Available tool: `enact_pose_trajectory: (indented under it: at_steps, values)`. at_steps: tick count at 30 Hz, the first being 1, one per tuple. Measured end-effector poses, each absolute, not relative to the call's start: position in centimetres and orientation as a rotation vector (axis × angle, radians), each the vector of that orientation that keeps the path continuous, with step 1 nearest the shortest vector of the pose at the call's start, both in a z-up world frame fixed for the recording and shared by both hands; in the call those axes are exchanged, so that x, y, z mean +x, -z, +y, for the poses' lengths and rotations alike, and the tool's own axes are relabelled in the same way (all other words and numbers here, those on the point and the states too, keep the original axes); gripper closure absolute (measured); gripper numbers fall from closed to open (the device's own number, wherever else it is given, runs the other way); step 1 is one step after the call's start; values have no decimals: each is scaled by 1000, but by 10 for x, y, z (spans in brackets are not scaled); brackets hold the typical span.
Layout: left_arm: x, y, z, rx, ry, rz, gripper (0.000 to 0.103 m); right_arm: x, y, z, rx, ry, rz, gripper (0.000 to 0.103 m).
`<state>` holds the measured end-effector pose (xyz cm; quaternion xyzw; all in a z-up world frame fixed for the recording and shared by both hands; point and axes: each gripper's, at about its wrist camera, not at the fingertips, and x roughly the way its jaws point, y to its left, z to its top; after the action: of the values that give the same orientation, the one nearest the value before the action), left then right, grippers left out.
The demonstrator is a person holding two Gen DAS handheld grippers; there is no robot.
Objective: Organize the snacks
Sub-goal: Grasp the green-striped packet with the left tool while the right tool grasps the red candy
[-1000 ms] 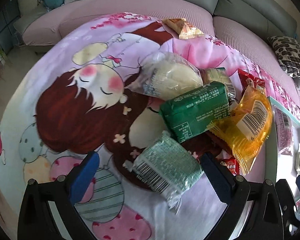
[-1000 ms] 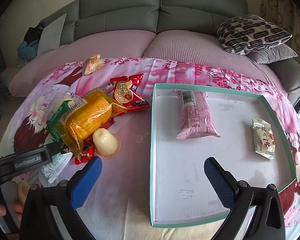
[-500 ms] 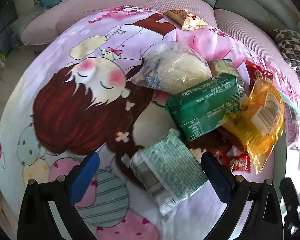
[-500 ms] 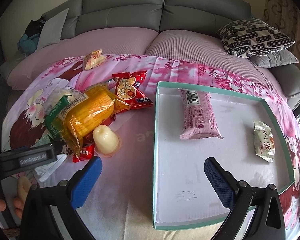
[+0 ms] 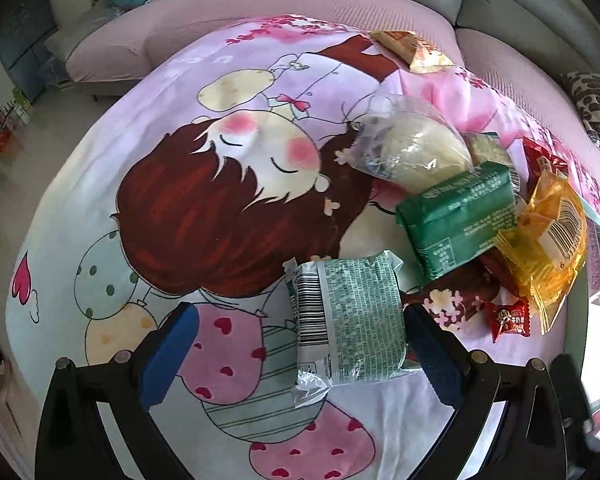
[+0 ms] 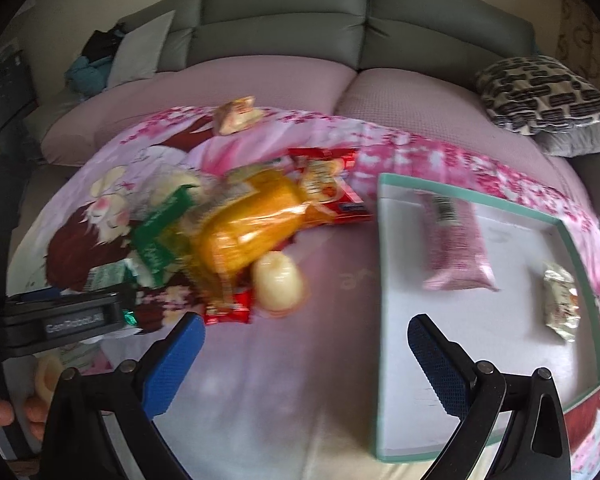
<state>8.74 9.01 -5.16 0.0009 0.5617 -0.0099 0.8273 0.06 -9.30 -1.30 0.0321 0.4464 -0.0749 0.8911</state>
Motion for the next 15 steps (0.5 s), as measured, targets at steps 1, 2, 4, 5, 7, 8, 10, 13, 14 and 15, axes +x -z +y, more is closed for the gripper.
enact_pose_trajectory:
  at_steps: [1, 2, 4, 5, 7, 8, 10, 13, 14, 15]
  values:
    - [88, 52, 91, -1, 20, 1193, 2, 2, 15, -89, 63, 142, 932, 5]
    - [86, 51, 93, -2, 22, 1193, 2, 4, 18, -84, 58, 131, 938, 10]
    - [86, 51, 96, -2, 25, 1192, 3, 8, 23, -76, 51, 109, 952, 14]
    - [89, 52, 92, -3, 26, 1192, 5, 10, 26, -73, 51, 99, 960, 17]
    - [90, 54, 92, -8, 32, 1197, 8, 14, 31, -69, 49, 83, 974, 25]
    - [91, 55, 92, -10, 34, 1199, 8, 16, 34, -68, 50, 76, 980, 28]
    - [89, 54, 94, -15, 41, 1200, 10, 19, 37, -66, 56, 68, 987, 30]
    - [89, 54, 93, -23, 54, 1197, 22, 24, 40, -63, 46, 58, 989, 37]
    - [90, 54, 92, -25, 57, 1197, 27, 26, 41, -61, 44, 55, 991, 37]
    - [90, 54, 92, -25, 60, 1196, 29, 28, 43, -60, 42, 51, 994, 38]
